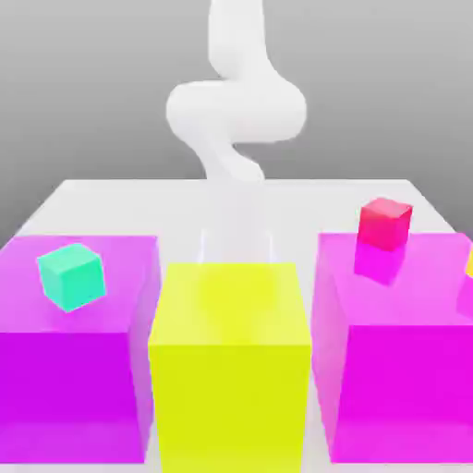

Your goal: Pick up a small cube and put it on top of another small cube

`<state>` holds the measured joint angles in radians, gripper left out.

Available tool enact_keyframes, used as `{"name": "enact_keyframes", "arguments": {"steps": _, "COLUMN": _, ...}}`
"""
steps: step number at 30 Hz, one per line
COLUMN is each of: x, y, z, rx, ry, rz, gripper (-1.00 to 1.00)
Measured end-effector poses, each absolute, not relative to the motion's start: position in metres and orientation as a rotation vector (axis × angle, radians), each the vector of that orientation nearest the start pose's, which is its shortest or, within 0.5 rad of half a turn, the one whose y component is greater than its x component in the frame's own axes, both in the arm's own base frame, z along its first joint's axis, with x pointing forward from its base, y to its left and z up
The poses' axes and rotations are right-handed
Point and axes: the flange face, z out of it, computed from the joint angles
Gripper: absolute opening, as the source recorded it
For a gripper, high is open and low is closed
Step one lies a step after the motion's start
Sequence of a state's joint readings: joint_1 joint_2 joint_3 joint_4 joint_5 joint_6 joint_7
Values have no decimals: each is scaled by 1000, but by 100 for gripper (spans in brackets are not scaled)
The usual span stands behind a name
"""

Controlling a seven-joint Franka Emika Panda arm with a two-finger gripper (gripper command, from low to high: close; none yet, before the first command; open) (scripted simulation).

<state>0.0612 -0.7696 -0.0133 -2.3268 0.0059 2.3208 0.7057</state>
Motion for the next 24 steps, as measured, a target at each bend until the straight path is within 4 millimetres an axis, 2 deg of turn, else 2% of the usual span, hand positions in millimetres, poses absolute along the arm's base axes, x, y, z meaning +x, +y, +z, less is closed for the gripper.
{"name": "enact_keyframes", "arguments": {"steps": 6, "x": 386, "y": 80, "z": 618, "rx": -2739, "ry": 320, "rz": -852, "gripper": 0}}
{"name": "enact_keyframes", "arguments": {"steps": 12, "x": 386, "y": 154, "z": 545, "rx": -2819, "ry": -275, "rz": -706, "gripper": 0}}
{"name": "enact_keyframes", "arguments": {"steps": 18, "x": 359, "y": 225, "z": 471, "rx": -2760, "ry": -884, "rz": -556, "gripper": 0}}
{"name": "enact_keyframes", "arguments": {"steps": 24, "x": 310, "y": 282, "z": 398, "rx": -2563, "ry": -1474, "rz": -401, "gripper": 0}}
